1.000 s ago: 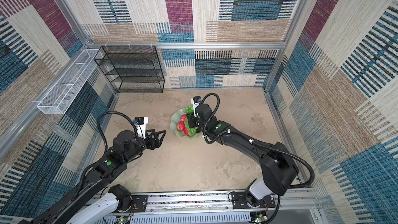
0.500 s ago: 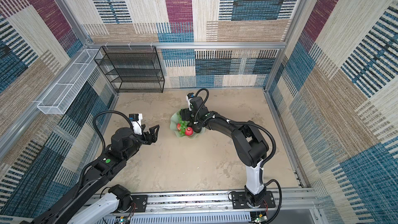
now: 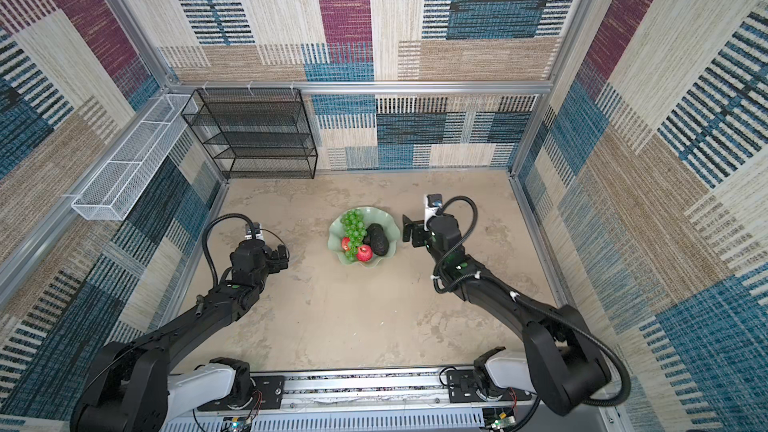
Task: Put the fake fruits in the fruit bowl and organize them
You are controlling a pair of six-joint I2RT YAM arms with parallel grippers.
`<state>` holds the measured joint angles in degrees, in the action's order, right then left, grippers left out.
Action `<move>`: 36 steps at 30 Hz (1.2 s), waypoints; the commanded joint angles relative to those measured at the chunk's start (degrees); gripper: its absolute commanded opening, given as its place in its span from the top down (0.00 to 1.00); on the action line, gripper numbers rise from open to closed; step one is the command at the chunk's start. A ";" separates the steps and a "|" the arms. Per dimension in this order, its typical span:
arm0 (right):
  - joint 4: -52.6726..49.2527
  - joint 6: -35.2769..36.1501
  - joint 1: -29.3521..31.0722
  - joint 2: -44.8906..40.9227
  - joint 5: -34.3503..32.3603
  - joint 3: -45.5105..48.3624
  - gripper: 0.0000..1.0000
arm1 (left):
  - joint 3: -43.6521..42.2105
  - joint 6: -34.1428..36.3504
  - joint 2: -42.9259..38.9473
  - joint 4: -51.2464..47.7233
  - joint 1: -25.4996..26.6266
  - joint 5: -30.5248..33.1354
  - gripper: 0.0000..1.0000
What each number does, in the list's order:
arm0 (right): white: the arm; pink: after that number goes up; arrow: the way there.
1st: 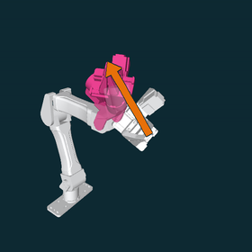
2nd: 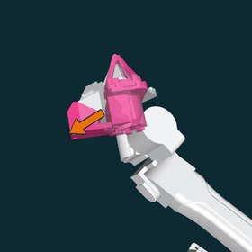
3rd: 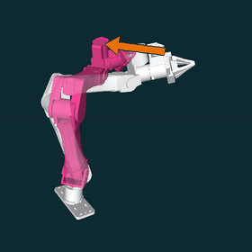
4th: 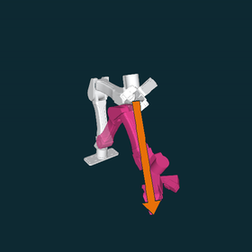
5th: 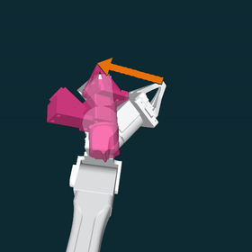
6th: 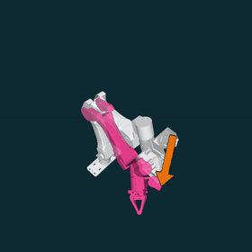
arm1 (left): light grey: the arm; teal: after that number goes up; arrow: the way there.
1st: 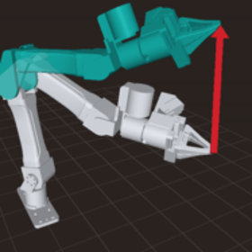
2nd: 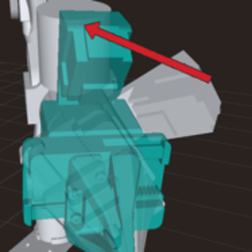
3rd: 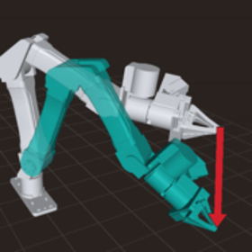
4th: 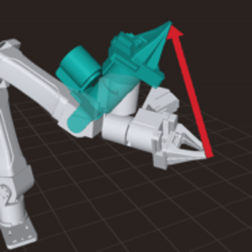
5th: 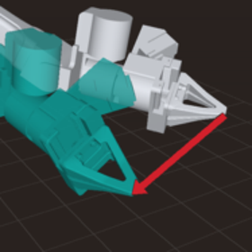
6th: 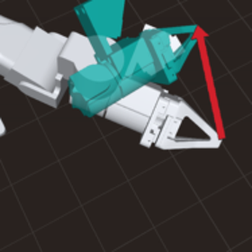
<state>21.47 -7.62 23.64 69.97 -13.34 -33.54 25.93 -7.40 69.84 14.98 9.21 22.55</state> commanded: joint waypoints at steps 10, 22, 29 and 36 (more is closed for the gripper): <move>35.19 7.26 -14.21 2.57 -8.31 17.67 0.00 | -5.83 6.77 4.74 24.92 -4.55 -7.16 0.04; 53.66 8.62 -23.64 18.57 12.21 21.88 0.00 | -3.58 7.15 18.62 35.35 -7.10 -7.23 0.01; 52.67 8.76 -23.64 18.24 12.67 21.61 0.00 | -2.55 5.34 18.15 33.65 -9.78 -12.62 0.01; 52.52 8.67 -23.64 17.99 12.59 21.68 0.00 | -2.11 6.47 18.12 32.44 -9.74 -15.27 0.01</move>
<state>70.89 1.08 -0.01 88.07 -1.54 -11.92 23.44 -0.95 88.01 46.98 -0.49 8.97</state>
